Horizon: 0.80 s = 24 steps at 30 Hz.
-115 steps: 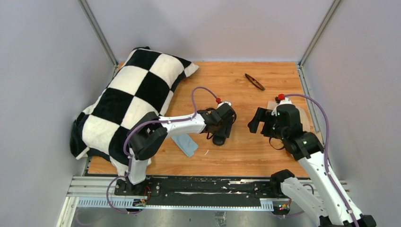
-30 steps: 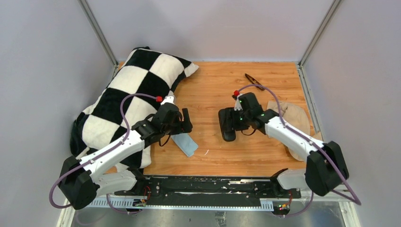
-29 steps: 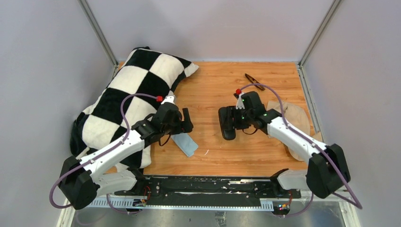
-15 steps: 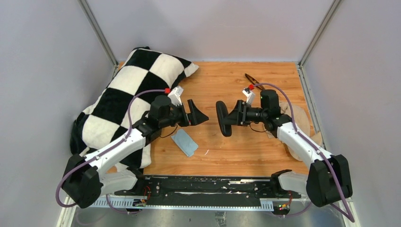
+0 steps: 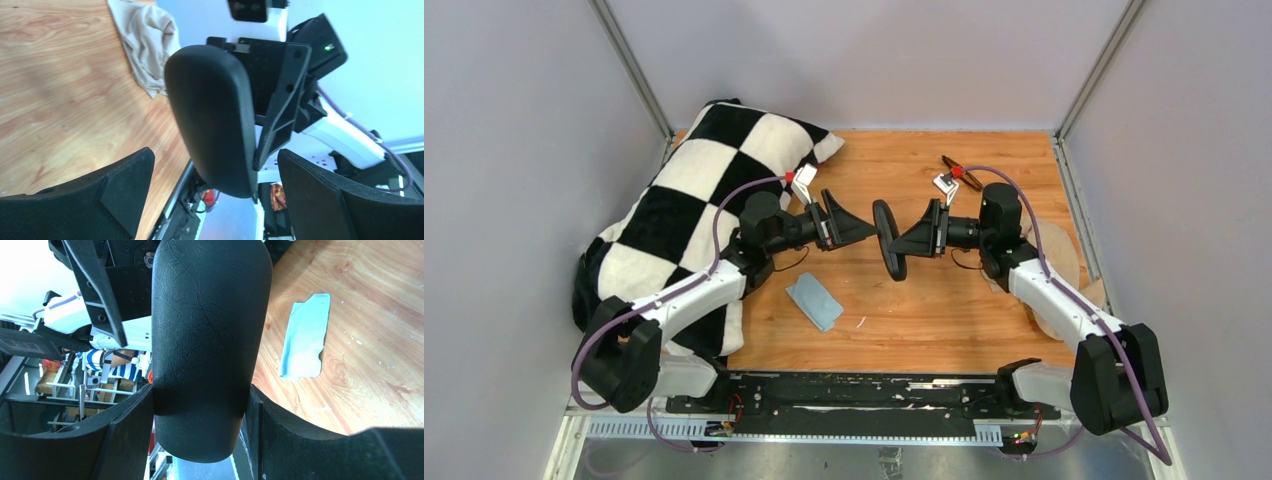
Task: Organize the sunglasses
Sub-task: Open the sunglasses case at the center of the board.
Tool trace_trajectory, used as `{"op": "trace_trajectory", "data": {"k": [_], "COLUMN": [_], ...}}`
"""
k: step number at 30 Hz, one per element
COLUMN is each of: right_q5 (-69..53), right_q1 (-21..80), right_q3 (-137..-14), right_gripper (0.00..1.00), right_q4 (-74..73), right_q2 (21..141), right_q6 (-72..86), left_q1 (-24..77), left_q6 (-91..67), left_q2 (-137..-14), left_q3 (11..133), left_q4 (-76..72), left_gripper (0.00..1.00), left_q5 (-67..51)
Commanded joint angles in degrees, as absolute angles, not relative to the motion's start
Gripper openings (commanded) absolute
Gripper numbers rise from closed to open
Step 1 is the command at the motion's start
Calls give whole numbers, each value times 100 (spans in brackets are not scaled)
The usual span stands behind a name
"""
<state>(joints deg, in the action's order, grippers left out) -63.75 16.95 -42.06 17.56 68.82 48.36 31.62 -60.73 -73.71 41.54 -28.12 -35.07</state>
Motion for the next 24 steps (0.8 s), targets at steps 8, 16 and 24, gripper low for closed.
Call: {"op": "trace_trajectory", "data": {"k": [8,16,24], "right_q5": [-6727,-6818,-6823], "right_q1": [1626,1676,1747], "right_q3": [-3954,-3817,-3729], "right_gripper": [36,34,34], "right_q4": [3013,3775,4340], "right_q2": [6983,7161,7315], "right_q6": [5805,6377,6789], "left_q1": [3129,3129,3129], "left_q6": [-7338,-7704,-8068], "left_q2": [-8060,-8324,-8644], "left_q3": [3911,3736,3777], "left_q4": [-5139,-5797,-6462], "left_gripper": [95,92,87], "left_q5": [-4047,-3991,-4015]}}
